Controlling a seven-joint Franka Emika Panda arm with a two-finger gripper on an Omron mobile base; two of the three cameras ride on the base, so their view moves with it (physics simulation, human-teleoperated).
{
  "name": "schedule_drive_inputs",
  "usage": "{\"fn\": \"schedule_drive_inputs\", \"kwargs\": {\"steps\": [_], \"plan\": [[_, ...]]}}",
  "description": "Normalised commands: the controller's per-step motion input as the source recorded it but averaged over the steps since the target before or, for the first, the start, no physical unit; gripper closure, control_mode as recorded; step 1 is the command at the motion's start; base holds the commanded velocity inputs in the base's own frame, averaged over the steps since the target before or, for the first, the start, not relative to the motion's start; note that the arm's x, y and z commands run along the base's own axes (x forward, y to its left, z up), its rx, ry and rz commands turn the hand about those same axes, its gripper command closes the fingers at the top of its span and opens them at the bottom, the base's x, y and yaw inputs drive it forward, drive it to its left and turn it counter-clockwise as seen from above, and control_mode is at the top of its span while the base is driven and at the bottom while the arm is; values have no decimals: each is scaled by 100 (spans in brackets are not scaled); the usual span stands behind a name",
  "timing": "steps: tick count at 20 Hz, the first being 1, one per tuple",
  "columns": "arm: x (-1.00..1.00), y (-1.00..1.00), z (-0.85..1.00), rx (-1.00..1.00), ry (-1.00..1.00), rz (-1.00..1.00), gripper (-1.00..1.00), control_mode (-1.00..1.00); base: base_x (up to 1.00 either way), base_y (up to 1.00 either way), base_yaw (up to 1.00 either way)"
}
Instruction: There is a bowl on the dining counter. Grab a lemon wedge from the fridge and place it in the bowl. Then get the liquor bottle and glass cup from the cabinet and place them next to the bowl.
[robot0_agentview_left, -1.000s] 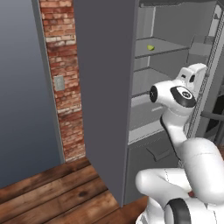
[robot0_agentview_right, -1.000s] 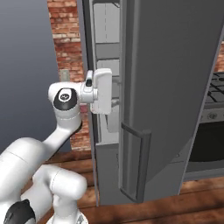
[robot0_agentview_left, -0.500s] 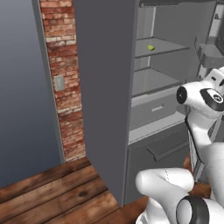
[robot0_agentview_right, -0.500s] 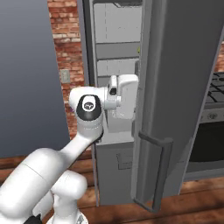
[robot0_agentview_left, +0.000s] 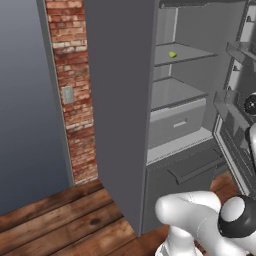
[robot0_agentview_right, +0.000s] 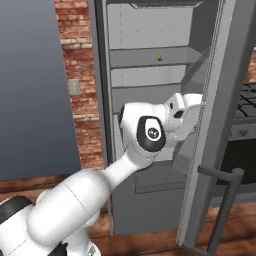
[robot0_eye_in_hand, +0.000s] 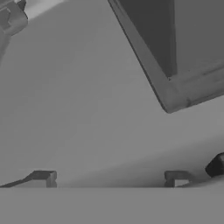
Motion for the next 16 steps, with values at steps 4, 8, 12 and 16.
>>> {"fn": "schedule_drive_inputs", "kwargs": {"steps": [4,8,12,16], "plan": [[-38,-87,5,10,-15,1,-100,-100,0,0,0],[-60,-40,1,3,-21,0,-100,-100,0,0,0],[-68,-2,0,0,-26,0,-100,-100,0,0,0],[-48,25,0,0,-11,0,-100,-100,0,0,0]]}}
